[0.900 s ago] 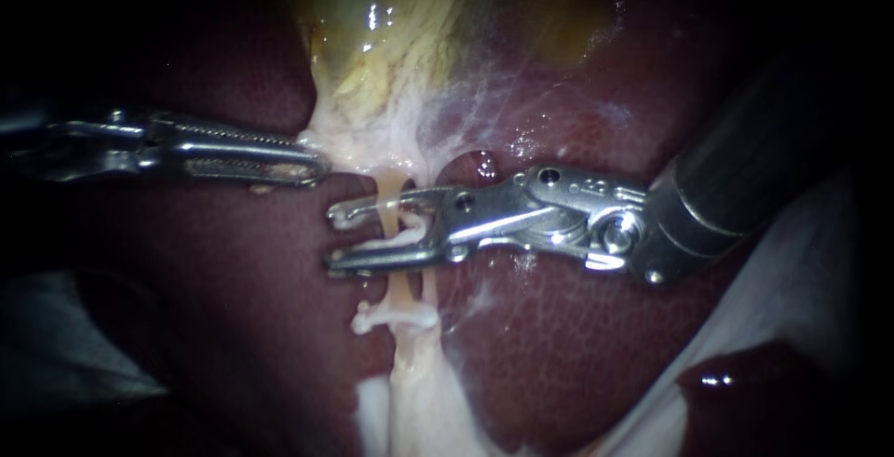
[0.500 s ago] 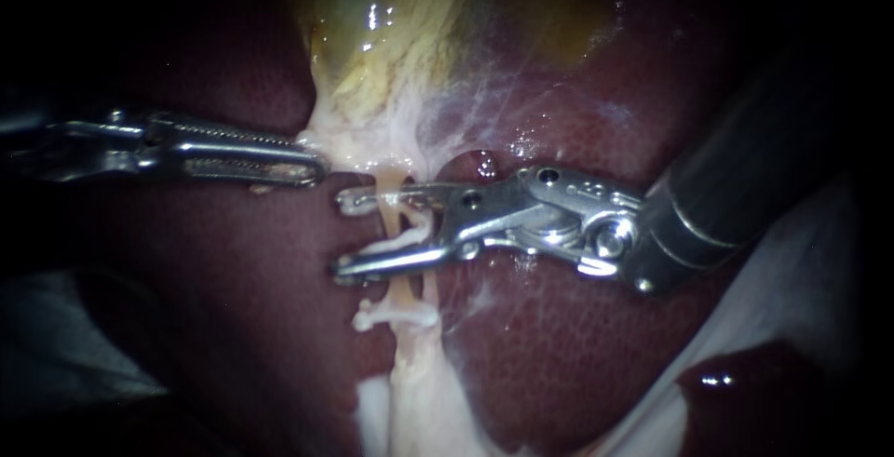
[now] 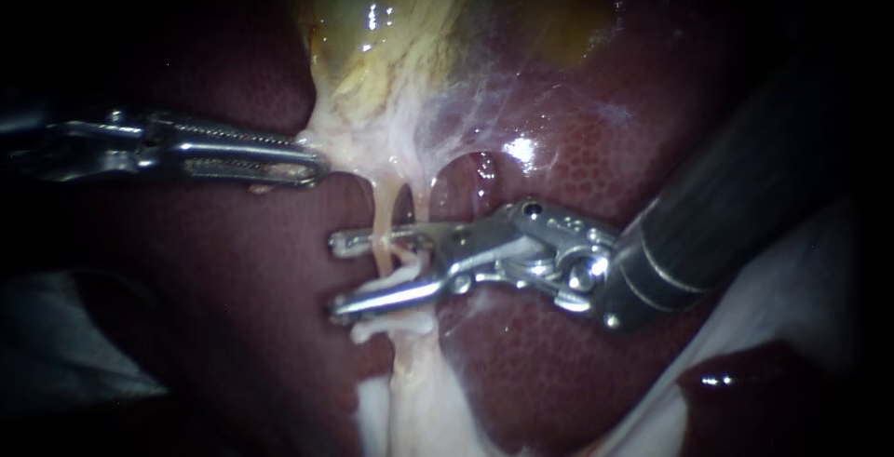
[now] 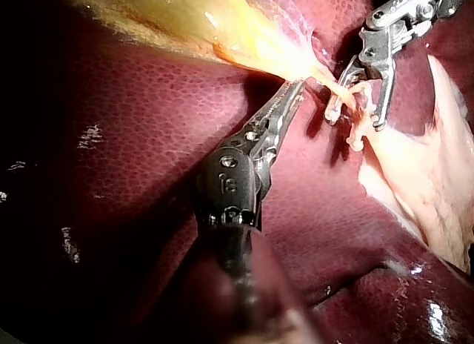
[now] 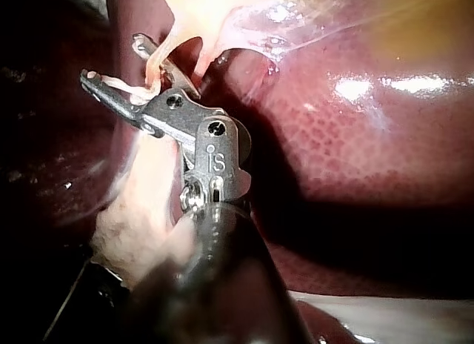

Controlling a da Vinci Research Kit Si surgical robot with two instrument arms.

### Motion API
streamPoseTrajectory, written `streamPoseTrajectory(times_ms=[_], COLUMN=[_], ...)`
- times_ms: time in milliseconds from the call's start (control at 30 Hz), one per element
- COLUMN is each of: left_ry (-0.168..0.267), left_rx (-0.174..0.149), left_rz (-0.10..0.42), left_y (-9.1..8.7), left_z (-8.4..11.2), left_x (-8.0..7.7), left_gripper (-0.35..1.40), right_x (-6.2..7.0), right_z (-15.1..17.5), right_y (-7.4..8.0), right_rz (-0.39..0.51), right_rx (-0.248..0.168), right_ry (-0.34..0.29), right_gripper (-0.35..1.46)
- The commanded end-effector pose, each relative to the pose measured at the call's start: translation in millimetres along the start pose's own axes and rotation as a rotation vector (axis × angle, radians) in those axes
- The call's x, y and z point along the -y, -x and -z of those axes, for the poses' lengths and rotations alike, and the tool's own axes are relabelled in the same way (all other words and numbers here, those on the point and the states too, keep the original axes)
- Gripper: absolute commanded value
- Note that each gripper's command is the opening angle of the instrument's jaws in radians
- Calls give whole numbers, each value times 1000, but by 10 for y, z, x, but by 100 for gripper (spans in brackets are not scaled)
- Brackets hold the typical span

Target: Clipping second clip left tube

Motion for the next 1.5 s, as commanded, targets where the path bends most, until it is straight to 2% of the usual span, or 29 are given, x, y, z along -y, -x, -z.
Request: streamPoseTrajectory(times_ms=[33,633,1000,1500], left_ry=[-3,-2,-3,-3], left_rx=[-1,-1,-1,-1], left_rz=[0,0,0,0], left_y=[0,0,0,0], left_z=[0,1,0,0], left_x=[0,1,1,1], left_gripper=[-35,-35,-35,-35], right_x=[0,-3,-2,-2], right_z=[-1,-6,-7,-2], right_y=[2,21,23,26], right_rz=[1,-19,-36,-35], right_rx=[3,24,26,29], right_ry=[-4,-39,-75,-81], right_gripper=[50,50,47,21])
